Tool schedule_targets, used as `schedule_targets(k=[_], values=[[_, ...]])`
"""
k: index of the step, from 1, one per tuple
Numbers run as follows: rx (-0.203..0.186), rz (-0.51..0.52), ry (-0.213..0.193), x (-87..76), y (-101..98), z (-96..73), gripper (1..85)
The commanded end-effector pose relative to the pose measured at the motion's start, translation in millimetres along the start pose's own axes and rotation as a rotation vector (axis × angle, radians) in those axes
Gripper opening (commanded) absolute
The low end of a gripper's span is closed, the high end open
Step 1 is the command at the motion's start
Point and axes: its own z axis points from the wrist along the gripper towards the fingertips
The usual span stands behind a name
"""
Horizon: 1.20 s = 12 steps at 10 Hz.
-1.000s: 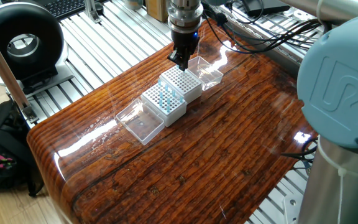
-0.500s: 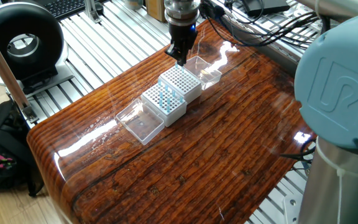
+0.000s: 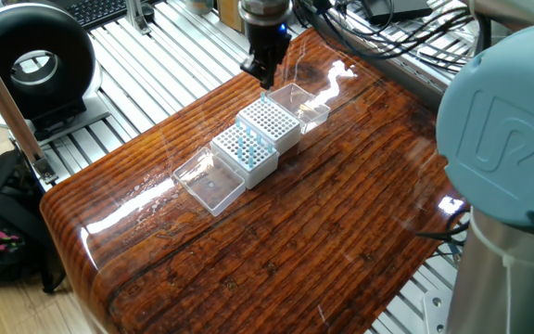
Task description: Transfer all medium pipette tips from one holder to another
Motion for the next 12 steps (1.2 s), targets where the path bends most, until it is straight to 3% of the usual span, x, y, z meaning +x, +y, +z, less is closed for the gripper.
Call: schedule_targets(k=[1, 5, 7, 9, 11, 12], values=[[-0.044, 0.056, -0.011, -8.9, 37.2, -18.9, 11.3], [-0.108, 0.149, -0.055, -26.0, 95.6, -21.3, 11.3], [-0.106, 0.174, -0.068, -25.4, 109.7, -17.5, 11.0], [-0.138, 0.21, -0.051, -18.8, 127.6, -12.9, 9.7], [-0.117, 0.217, -0.039, -14.7, 130.2, -2.6, 8.0], [-0.095, 0.201, -0.014, -6.6, 129.1, 2.1, 7.3]])
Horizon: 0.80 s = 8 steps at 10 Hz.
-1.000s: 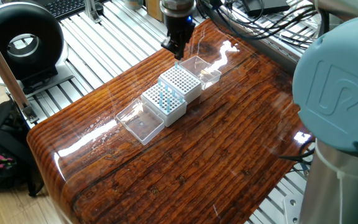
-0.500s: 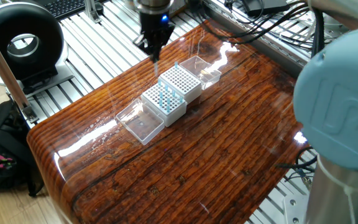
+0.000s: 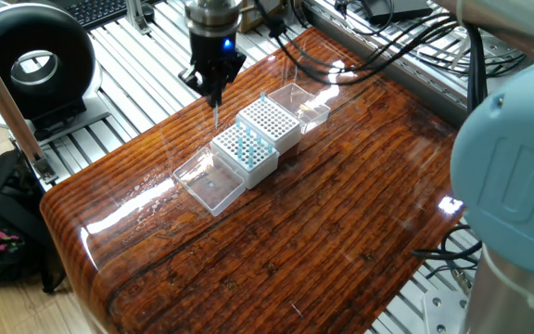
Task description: Transfer all medium pipette tips from one holder to another
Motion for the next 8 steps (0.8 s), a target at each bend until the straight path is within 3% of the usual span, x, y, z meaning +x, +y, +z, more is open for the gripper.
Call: schedule_targets(k=[1, 4, 6, 8], values=[[0.016, 0.012, 0.037, 15.8, 8.5, 12.1, 6.3], [0.05, -0.008, 0.087, 31.5, -0.1, 17.4, 4.3], [0.072, -0.015, 0.095, 35.1, -6.8, 20.0, 2.0], [0.065, -0.019, 0.095, 35.0, -7.0, 21.2, 1.7]])
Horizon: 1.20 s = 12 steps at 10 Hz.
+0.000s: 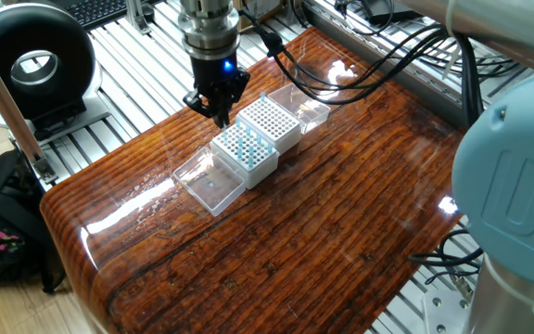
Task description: Transfer all medium pipette tips from one holder to another
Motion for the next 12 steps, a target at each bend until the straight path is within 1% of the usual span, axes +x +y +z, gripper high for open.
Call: schedule_targets(k=[1, 3, 5, 7, 12], values=[[-0.004, -0.007, 0.013, 3.7, -1.5, 3.6, 1.7], [-0.012, -0.005, 0.014, 4.0, -1.0, 4.4, 1.7], [-0.013, -0.002, 0.019, 3.5, 0.1, -3.1, 1.7], [-0.027, -0.004, 0.02, 1.0, 1.0, -7.1, 1.7], [-0.024, -0.001, 0.005, -3.6, 0.9, 2.7, 1.7]])
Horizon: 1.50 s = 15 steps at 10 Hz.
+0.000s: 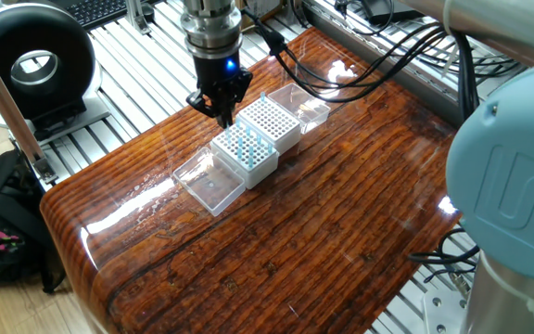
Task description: Transfer all medium pipette tips from one holder to another
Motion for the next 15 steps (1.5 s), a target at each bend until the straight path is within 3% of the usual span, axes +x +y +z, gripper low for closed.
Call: schedule_targets(k=[1, 6, 12, 15], values=[[-0.017, 0.011, -0.01, -3.3, 4.4, 3.7, 1.7], [-0.009, 0.008, -0.01, -5.9, 2.2, 9.8, 3.0], [-0.027, -0.04, -0.007, -5.8, 4.7, 12.1, 24.7], [0.0, -0.051, -0.009, -9.2, -5.5, 11.3, 26.7]])
